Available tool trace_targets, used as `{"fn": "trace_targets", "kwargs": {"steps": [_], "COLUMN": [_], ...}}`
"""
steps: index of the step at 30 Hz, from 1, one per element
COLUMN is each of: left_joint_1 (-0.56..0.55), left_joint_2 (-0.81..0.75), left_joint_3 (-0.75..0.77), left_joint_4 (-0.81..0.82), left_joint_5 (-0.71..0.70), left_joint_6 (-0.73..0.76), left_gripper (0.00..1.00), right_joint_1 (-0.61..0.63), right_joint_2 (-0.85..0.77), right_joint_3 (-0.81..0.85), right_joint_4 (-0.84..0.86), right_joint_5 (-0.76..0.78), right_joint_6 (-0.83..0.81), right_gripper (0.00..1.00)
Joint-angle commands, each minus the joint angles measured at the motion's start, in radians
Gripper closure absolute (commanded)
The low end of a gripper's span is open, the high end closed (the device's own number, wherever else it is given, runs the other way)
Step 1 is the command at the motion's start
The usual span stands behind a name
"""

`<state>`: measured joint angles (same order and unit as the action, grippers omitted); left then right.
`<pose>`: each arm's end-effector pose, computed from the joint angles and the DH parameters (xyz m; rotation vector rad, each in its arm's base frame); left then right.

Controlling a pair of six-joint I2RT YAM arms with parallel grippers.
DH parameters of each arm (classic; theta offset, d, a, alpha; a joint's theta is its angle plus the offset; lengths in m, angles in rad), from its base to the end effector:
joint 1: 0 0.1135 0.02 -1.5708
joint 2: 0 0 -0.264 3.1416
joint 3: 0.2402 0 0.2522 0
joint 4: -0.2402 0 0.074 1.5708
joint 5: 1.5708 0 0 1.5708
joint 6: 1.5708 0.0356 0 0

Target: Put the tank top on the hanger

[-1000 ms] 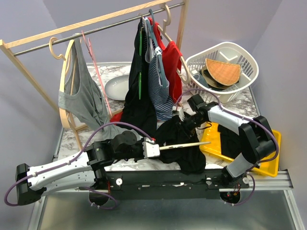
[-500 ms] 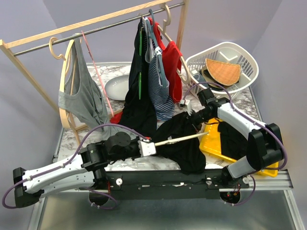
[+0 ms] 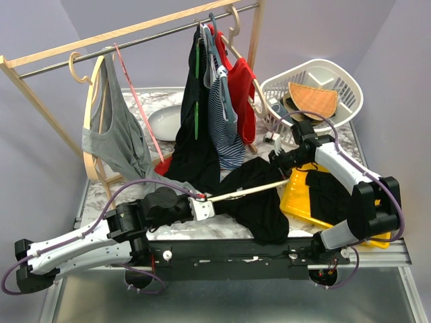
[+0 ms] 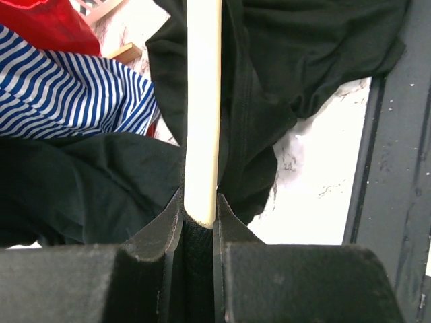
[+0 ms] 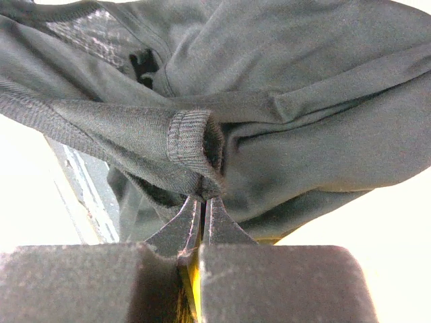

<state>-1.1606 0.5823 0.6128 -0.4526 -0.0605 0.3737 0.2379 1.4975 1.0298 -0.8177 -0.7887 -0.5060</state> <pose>0.0588 -0.1298 0.2813 1.3733 1.4813 -0.4446 0.2606 0.0892 0.2248 -1.0818 2.3485 1.0149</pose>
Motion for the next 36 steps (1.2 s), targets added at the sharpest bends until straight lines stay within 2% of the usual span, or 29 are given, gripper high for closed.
{"fn": "trace_targets", "kwargs": {"steps": [1,4,8,12,15,20,25,28,30,32,36], "left_joint_1": [0.002,0.001,0.002,0.002,0.002,0.004,0.006,0.007,0.01,0.012,0.013], "left_joint_2": [0.021,0.011,-0.042,-0.062,-0.055,-0.039,-0.035,-0.027,-0.025,-0.025,-0.047], "left_joint_3": [0.024,0.024,0.012,0.008,0.007,0.005,0.002,0.001,0.001,0.002,0.004], "left_joint_4": [-0.02,-0.024,0.011,0.038,0.034,0.035,0.052,0.057,0.054,0.043,0.022], "left_joint_5": [-0.107,-0.121,-0.093,-0.044,-0.055,-0.05,-0.033,-0.029,-0.035,-0.048,-0.105], "left_joint_6": [0.014,0.014,0.01,0.007,0.002,-0.001,-0.002,-0.009,-0.009,-0.009,-0.006], "left_gripper": [1.0,1.0,1.0,1.0,1.0,1.0,1.0,1.0,1.0,1.0,1.0], "right_joint_1": [-0.051,-0.074,-0.081,-0.081,-0.083,-0.081,-0.055,-0.032,-0.028,-0.028,-0.049], "right_joint_2": [-0.02,-0.013,0.024,0.102,0.138,0.156,0.185,0.21,0.217,0.214,0.161], "right_joint_3": [0.032,0.032,0.033,0.056,0.062,0.061,0.069,0.076,0.085,0.088,0.078], "right_joint_4": [-0.044,-0.046,-0.066,-0.113,-0.123,-0.123,-0.132,-0.143,-0.152,-0.152,-0.109], "right_joint_5": [-0.027,-0.041,-0.099,-0.202,-0.21,-0.225,-0.239,-0.247,-0.256,-0.251,-0.213], "right_joint_6": [-0.011,-0.008,-0.017,-0.045,-0.048,-0.048,-0.049,-0.051,-0.058,-0.052,-0.009], "right_gripper": [0.95,0.94,0.84,0.83,0.83,0.68,0.64,0.7,0.9,0.99,0.99]}}
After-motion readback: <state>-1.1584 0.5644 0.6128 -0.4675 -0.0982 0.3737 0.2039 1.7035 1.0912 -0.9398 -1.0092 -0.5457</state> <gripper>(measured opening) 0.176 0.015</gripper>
